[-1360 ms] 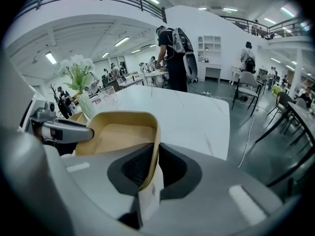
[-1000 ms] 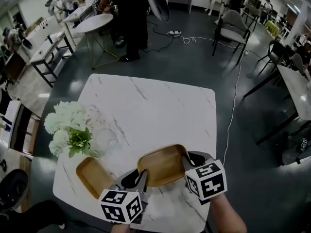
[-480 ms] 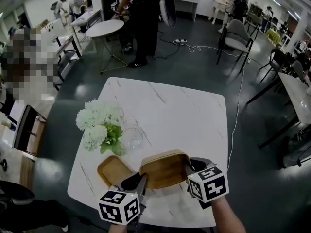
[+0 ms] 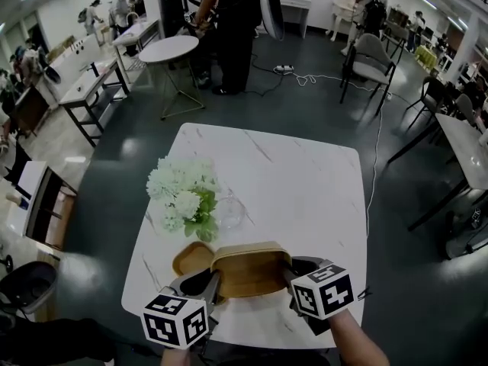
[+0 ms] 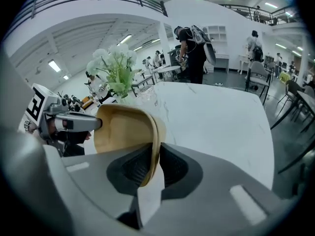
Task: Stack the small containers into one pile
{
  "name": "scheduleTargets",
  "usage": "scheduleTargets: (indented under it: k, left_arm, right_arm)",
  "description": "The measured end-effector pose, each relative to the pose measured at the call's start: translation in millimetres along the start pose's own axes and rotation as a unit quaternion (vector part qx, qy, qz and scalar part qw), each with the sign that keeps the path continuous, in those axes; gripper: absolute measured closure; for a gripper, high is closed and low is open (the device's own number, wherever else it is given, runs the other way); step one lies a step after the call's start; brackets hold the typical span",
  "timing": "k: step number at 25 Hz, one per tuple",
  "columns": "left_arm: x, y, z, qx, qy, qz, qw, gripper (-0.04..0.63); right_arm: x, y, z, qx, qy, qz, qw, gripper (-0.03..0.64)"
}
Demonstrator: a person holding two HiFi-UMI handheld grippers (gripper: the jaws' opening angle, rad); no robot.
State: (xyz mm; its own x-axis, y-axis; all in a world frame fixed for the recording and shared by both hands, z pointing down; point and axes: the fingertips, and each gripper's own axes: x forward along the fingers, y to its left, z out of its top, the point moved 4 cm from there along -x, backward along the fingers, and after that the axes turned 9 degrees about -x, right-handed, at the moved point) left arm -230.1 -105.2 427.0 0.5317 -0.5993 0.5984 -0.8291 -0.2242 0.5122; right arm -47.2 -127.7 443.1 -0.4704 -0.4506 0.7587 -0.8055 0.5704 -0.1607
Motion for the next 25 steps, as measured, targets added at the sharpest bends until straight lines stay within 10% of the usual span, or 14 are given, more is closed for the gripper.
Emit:
scheduleTargets:
  k: [25]
  left_arm:
    - [-34.8,72.7,36.2,0.099,0.089,0.001,0.991,0.565]
  right_arm:
    - [33.1,93.1,-2.6,0.209,-0.001,0.088,0.974,0.548]
